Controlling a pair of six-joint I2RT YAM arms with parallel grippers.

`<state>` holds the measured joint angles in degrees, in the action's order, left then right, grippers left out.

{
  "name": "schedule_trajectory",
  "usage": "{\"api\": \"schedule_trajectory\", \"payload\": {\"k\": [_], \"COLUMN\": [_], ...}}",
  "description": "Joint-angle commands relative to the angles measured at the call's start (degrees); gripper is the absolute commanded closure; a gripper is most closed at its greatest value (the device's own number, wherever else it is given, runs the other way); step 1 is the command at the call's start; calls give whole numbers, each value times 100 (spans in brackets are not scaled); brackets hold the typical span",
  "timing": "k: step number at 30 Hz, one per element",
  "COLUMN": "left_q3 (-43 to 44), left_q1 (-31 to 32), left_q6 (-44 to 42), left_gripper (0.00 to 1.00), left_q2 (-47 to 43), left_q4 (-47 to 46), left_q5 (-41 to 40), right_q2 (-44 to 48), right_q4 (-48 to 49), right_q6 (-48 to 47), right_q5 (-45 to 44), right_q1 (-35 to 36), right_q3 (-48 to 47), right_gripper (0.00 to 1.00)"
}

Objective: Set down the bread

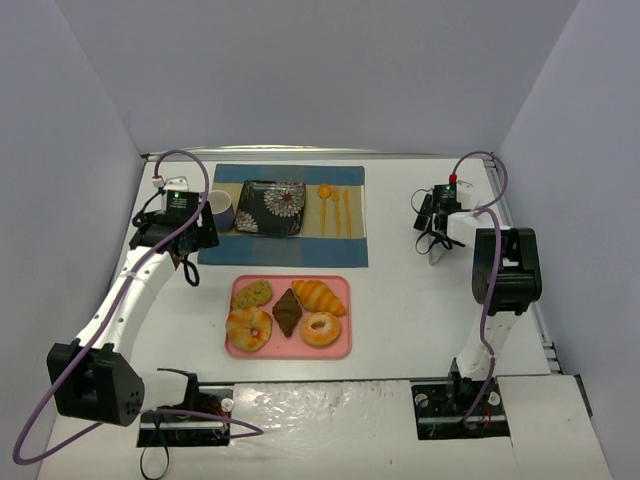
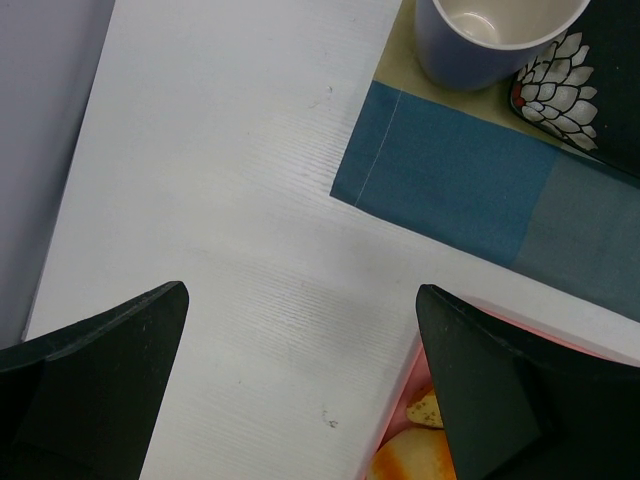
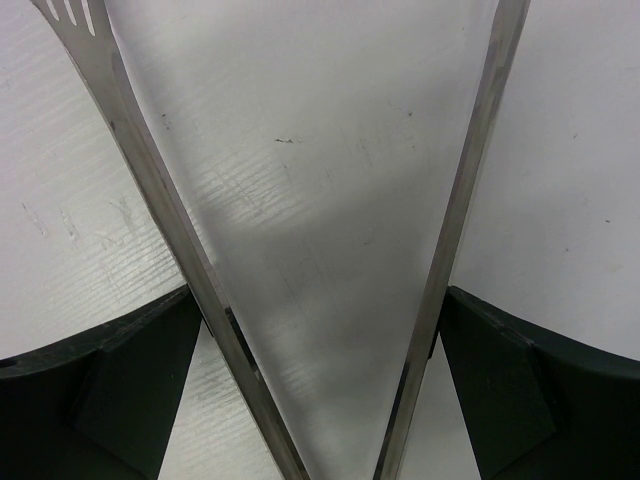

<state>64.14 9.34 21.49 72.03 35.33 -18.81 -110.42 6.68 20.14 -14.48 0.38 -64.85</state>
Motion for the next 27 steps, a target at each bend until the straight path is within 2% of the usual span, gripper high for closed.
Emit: {"api": "schedule_trajectory", "payload": {"k": [1, 9, 14, 24, 27], "left_q3": [156, 134, 134, 111, 108], "left_q1": [-12, -12, -12, -12, -12], "left_q6": [-66, -66, -76, -75, -66], "left_gripper": [3, 3, 3, 3, 3], "left_q2": [-52, -66, -93, -139, -154], "left_q4": [-223, -218, -201, -184, -184], "left_q5": [-166, -176, -185, -211, -220], "right_q2": [-59, -105, -120, -73, -59], "right_q4": [70, 60, 52, 8, -1], "right_q6": [47, 5, -37, -54, 7], "right_q5": [-169, -132, -68, 118, 181], "right_q1": [-165, -196, -196, -196, -179], "right_q3": [-203, -188, -186, -113, -73], "right_gripper": [0, 1, 8, 39, 56]}}
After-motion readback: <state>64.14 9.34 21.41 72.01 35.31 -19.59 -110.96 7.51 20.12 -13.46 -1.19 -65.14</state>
